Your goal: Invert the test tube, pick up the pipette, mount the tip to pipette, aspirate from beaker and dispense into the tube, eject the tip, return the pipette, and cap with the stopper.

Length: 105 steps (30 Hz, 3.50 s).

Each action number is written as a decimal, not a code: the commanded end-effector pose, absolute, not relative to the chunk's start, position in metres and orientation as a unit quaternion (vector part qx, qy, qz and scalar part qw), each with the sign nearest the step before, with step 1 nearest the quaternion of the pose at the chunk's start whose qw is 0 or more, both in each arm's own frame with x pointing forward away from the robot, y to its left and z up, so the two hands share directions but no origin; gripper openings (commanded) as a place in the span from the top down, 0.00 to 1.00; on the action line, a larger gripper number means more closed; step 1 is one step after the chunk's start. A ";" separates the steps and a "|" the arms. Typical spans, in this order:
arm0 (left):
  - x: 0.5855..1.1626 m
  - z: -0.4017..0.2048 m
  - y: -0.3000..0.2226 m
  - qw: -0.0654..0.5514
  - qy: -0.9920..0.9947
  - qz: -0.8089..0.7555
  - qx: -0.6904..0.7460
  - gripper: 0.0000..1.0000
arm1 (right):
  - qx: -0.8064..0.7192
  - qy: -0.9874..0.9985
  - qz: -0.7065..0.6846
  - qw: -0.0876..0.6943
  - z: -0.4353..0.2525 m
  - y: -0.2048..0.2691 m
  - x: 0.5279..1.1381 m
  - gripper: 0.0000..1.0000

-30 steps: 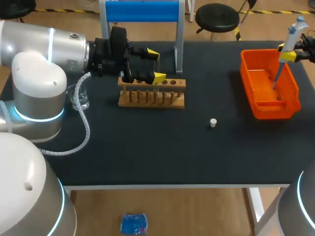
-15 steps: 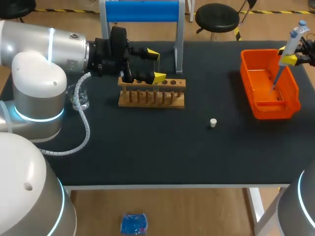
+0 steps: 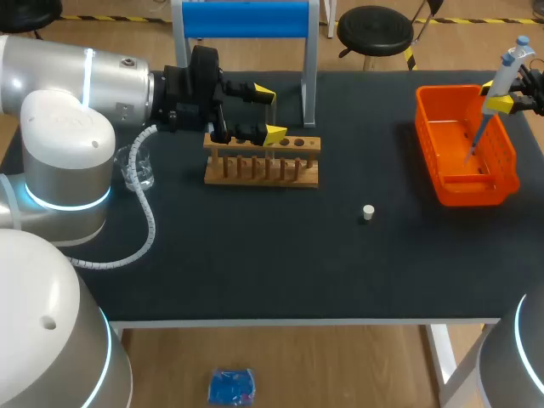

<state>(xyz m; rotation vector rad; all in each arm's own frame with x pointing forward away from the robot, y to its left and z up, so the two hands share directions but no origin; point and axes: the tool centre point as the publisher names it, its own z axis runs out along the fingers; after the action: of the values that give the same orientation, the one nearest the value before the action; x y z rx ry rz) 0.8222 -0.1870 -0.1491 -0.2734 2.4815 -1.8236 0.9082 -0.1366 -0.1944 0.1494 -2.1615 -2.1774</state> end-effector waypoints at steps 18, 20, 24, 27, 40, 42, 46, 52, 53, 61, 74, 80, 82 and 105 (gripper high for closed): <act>0.821 -0.149 -0.187 0.026 0.802 -0.590 -0.089 0.00 | 0.050 -0.703 -0.708 0.036 -0.195 -0.138 0.909 1.00; 0.821 -0.149 -0.187 0.026 0.802 -0.590 -0.089 0.00 | 0.050 -0.703 -0.708 0.036 -0.195 -0.138 0.909 1.00; 0.821 -0.149 -0.187 0.026 0.802 -0.590 -0.089 0.00 | 0.050 -0.703 -0.708 0.036 -0.195 -0.138 0.909 1.00; 0.827 -0.142 -0.194 0.026 0.798 -0.592 -0.107 0.00 | 0.050 -0.703 -0.708 0.036 -0.195 -0.138 0.909 1.00; 0.860 -0.096 -0.286 0.037 0.806 -0.571 -0.149 0.00 | 0.050 -0.703 -0.708 0.036 -0.195 -0.138 0.909 1.00; 0.863 -0.093 -0.303 0.041 0.808 -0.565 -0.161 0.00 | 0.050 -0.703 -0.708 0.036 -0.195 -0.138 0.909 1.00; 0.869 -0.086 -0.332 0.046 0.805 -0.567 -0.167 0.00 | 0.050 -0.703 -0.708 0.036 -0.195 -0.138 0.909 1.00; 0.879 -0.080 -0.372 0.045 0.810 -0.560 -0.168 0.00 | 0.050 -0.703 -0.708 0.036 -0.195 -0.138 0.909 1.00; 0.880 -0.080 -0.377 0.046 0.808 -0.564 -0.167 0.00 | 0.050 -0.703 -0.708 0.036 -0.195 -0.138 0.909 1.00; 0.890 -0.077 -0.420 0.052 0.805 -0.567 -0.168 0.00 | 0.050 -0.703 -0.708 0.036 -0.195 -0.138 0.909 1.00; 0.891 -0.083 -0.460 0.070 0.799 -0.569 -0.179 0.00 | 0.050 -0.703 -0.708 0.036 -0.195 -0.138 0.909 1.00; 0.891 -0.083 -0.460 0.070 0.799 -0.569 -0.179 0.00 | 0.050 -0.703 -0.708 0.036 -0.195 -0.138 0.909 1.00; 0.891 -0.083 -0.460 0.070 0.799 -0.569 -0.179 0.00 | 0.050 -0.703 -0.708 0.036 -0.195 -0.138 0.909 1.00; 0.909 -0.084 -0.495 0.075 0.807 -0.574 -0.114 0.00 | 0.050 -0.703 -0.708 0.036 -0.195 -0.138 0.909 1.00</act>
<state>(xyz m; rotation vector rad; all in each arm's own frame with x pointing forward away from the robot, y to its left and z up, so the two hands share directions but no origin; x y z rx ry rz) 0.9045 -0.4902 -0.0799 -0.3814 2.4158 -1.6683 0.9084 -0.1367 -0.1945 0.1495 -2.1611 -2.1775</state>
